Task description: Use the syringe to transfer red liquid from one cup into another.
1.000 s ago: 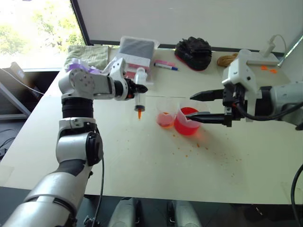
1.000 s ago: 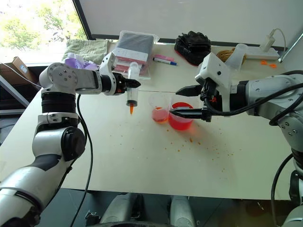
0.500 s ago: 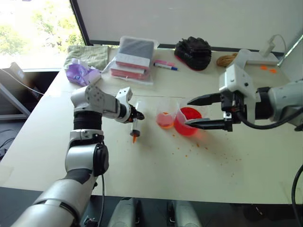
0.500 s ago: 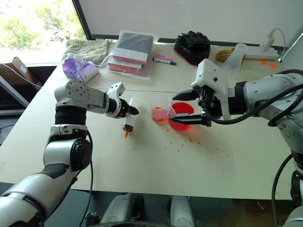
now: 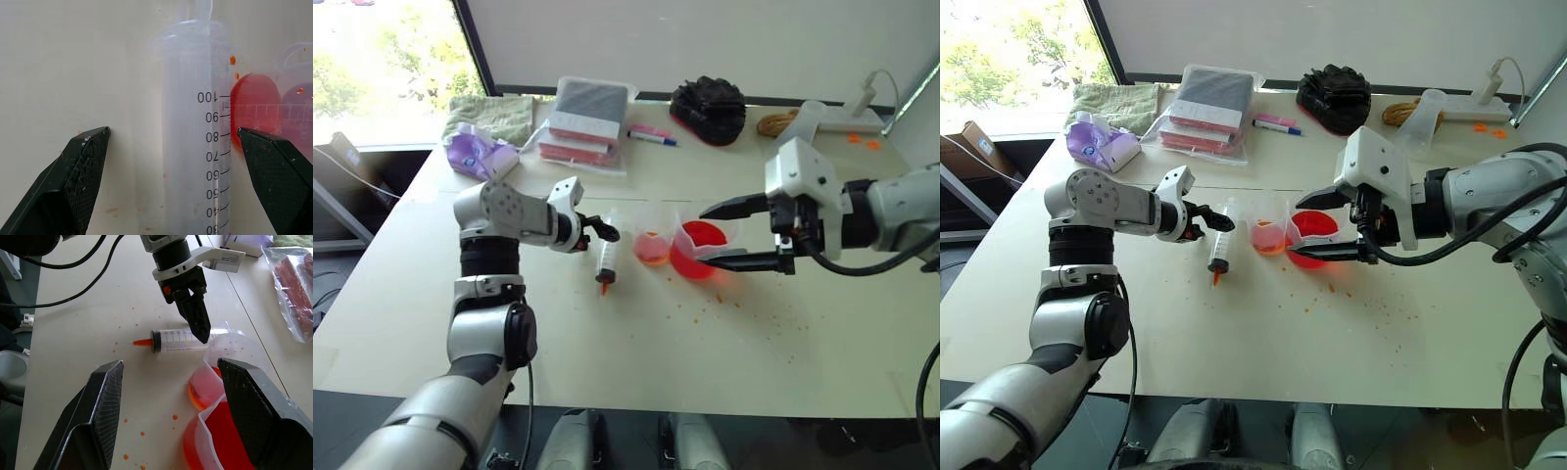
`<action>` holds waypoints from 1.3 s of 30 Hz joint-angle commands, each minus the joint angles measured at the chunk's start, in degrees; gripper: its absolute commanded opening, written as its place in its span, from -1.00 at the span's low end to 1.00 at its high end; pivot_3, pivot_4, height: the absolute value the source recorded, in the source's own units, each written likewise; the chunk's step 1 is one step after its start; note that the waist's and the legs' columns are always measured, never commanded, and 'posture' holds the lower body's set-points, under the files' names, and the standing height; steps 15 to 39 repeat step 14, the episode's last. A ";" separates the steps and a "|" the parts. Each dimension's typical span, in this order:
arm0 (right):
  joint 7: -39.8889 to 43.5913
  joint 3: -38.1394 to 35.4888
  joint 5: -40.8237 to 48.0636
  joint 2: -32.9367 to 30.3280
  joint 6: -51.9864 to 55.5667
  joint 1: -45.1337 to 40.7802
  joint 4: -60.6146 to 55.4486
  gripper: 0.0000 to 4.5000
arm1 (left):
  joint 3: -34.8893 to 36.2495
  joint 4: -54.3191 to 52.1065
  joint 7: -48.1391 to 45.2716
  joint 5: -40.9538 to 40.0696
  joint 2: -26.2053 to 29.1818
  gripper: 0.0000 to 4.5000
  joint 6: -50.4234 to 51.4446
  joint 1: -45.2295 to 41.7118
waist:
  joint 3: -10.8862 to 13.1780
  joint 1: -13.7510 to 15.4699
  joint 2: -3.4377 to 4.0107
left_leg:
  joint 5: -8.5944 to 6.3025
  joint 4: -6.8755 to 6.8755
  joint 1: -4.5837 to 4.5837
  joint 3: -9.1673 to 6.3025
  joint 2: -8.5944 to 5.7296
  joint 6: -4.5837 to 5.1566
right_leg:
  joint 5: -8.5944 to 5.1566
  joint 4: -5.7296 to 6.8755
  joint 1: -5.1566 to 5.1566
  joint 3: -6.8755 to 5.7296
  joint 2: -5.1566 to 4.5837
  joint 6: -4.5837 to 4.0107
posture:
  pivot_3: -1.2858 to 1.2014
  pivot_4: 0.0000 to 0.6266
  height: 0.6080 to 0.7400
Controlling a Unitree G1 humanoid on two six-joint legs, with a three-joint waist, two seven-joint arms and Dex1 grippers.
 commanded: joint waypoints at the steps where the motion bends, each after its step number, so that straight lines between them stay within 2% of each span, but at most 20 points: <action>1: 1.83 -0.85 -0.77 -0.47 -2.46 0.40 -0.55 0.42 | -3.50 -5.46 -4.63 -0.73 4.13 0.98 -1.33 -0.05 | 0.00 0.10 0.00 | 0.00 0.00 0.00 0.01 0.00 0.00 | 0.00 -0.01 0.00 0.00 0.00 0.00 | 0.03 -0.52 1.00; 5: 3.75 -0.77 -2.02 -1.13 -4.29 1.65 -0.19 0.42 | -5.49 -8.33 -10.48 -2.94 9.61 0.98 0.46 0.12 | 0.00 0.13 -0.01 | 0.00 0.00 -0.02 0.01 0.00 0.00 | 0.00 -0.06 0.00 0.00 -0.01 -0.01 | 0.03 -0.52 1.00; 10: 5.13 -0.11 -3.62 -0.63 -5.93 2.15 0.77 0.42 | -11.31 -14.54 -19.42 -6.26 20.18 0.98 1.45 3.97 | 0.00 -0.25 0.01 | 0.01 -0.02 -0.03 0.00 0.00 0.01 | -0.01 -0.06 0.00 0.00 -0.01 -0.02 | 0.03 -0.52 1.00; 14: 5.03 0.62 -5.03 0.25 -7.01 2.74 1.05 0.42 | -12.12 -16.29 -23.29 -7.19 24.52 0.98 0.69 6.04 | 0.00 -0.31 0.02 | 0.03 -0.06 -0.02 -0.01 0.00 0.05 | -0.03 -0.05 -0.02 0.01 -0.02 -0.05 | 0.03 -0.52 1.00; 39: 5.03 0.62 -5.03 0.25 -7.01 2.74 1.05 0.42 | -12.12 -16.29 -23.29 -7.19 24.52 0.98 0.69 6.04 | 0.00 -0.31 0.02 | 0.03 -0.06 -0.02 -0.01 0.00 0.05 | -0.03 -0.05 -0.02 0.01 -0.02 -0.05 | 0.03 -0.52 1.00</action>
